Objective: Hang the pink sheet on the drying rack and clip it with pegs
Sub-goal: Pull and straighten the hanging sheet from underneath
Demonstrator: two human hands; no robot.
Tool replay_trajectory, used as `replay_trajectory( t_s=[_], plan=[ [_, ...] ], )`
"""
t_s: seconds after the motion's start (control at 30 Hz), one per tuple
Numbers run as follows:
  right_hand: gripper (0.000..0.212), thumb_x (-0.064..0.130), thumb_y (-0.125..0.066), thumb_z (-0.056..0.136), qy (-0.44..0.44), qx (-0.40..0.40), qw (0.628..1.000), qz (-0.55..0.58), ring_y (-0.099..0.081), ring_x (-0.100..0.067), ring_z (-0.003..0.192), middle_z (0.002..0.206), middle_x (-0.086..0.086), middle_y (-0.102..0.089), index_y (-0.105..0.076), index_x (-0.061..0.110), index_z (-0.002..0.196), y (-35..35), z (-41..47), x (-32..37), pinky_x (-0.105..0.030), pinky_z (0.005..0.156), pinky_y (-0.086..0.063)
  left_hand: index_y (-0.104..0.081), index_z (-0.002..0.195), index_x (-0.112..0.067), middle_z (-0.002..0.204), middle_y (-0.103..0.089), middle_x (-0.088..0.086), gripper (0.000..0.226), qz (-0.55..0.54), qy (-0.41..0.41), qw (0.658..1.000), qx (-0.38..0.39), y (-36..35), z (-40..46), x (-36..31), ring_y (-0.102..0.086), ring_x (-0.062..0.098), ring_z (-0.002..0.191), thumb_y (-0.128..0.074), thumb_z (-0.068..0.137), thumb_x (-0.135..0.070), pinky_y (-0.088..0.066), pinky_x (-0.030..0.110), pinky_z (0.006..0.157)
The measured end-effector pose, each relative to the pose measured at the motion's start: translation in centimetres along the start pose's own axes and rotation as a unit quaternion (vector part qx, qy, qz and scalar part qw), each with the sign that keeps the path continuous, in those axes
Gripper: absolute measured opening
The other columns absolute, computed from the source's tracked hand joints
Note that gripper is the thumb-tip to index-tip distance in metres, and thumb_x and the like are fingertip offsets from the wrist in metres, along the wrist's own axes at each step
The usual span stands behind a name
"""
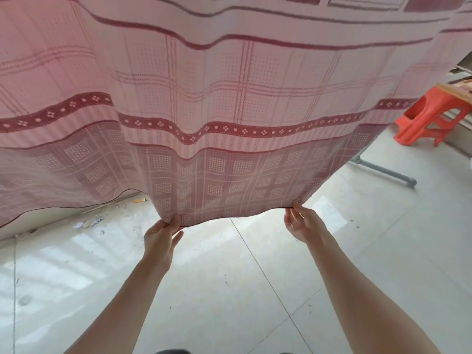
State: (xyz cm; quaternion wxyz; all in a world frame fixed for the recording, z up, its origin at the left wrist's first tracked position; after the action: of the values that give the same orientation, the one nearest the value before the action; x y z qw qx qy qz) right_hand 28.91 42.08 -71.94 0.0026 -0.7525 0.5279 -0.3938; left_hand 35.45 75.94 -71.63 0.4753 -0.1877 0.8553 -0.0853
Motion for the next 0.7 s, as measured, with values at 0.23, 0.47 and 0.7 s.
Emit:
replay_trajectory(
  t_s=[0.23,0.47,0.7],
  plan=[
    [0.007,0.000,-0.062,0.083,-0.023,0.004,0.997,-0.067,-0.063,-0.016,0.078,0.077,-0.005,-0.068,-0.060,0.006,0.082,1.4,0.5,1.4,-0.029,0.066,-0.048,-0.058,0.076,-0.012,0.083,-0.060,0.001,0.017,-0.043,0.008,0.999,-0.025,-1.3,0.3,1.3,-0.058,0.014,0.079,-0.056,0.089,-0.001,-0.041,0.034,0.091],
    [0.010,0.006,-0.060,0.086,-0.016,0.099,0.980,-0.173,-0.061,-0.014,0.085,0.079,0.000,-0.068,-0.064,0.012,0.079,1.7,4.6,5.1,-0.028,0.069,-0.046,-0.057,0.084,-0.020,0.075,-0.070,-0.011,0.008,-0.177,0.010,0.984,-0.020,-7.8,1.6,5.0,-0.060,0.011,0.094,-0.057,0.090,-0.024,-0.040,0.032,0.095],
    [0.015,0.010,-0.060,0.085,-0.017,0.250,0.949,-0.191,-0.056,-0.012,0.089,0.083,0.003,-0.061,-0.057,0.018,0.073,-1.0,9.8,6.4,-0.027,0.073,-0.041,-0.055,0.118,-0.024,0.124,-0.058,-0.010,0.041,-0.084,-0.058,0.974,0.201,-23.7,0.1,10.7,-0.051,0.011,0.119,-0.055,0.080,-0.041,-0.039,0.042,0.101]
  ],
)
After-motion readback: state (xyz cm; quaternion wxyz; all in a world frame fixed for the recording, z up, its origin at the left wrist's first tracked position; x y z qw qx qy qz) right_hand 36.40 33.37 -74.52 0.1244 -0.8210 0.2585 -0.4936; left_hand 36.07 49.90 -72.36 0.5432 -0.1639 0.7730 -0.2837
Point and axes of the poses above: each hand's wrist, its own z-axis towards the middle knuckle, its own y-axis out of the back of the hand, x = y × z, the point moved 10 cm from there along z, towards the middle knuckle
